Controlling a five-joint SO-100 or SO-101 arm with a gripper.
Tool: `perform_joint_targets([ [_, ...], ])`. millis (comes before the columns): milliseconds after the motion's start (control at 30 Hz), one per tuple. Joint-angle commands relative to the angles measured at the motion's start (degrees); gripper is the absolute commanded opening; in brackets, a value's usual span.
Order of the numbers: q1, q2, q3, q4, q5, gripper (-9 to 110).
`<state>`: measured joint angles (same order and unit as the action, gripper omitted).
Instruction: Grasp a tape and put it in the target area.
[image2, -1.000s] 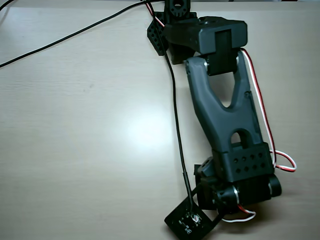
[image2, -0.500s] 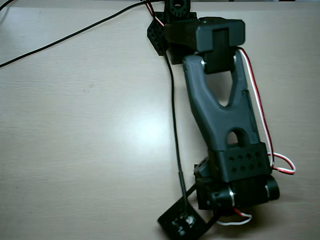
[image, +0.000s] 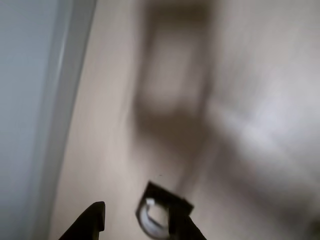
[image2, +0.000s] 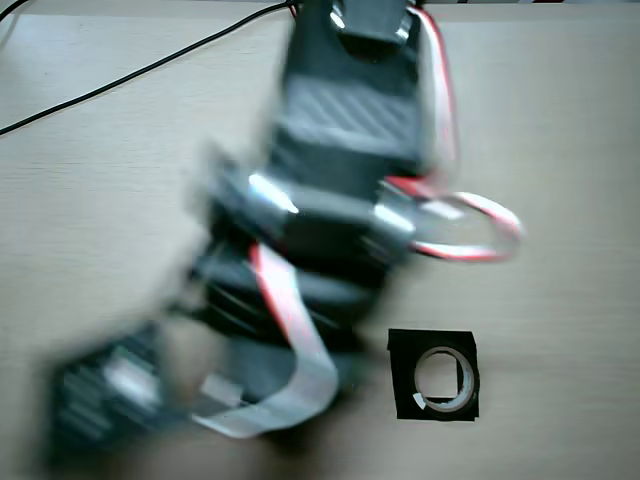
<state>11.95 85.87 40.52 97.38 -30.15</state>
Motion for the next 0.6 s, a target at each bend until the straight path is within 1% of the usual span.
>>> perform_joint_targets([
  [0,7.29,3.87,-1.32,0.09,0.53,15],
  [133,15.73,5.36,-2.29,0.09,0.09,14],
  [267,19.69,7.65,0.09,0.09,-1.41,14],
  [367,20.48,10.11,3.34,0.09,-1.23,14],
  [567,16.61,21.01,19.95,-1.32,1.58,14],
])
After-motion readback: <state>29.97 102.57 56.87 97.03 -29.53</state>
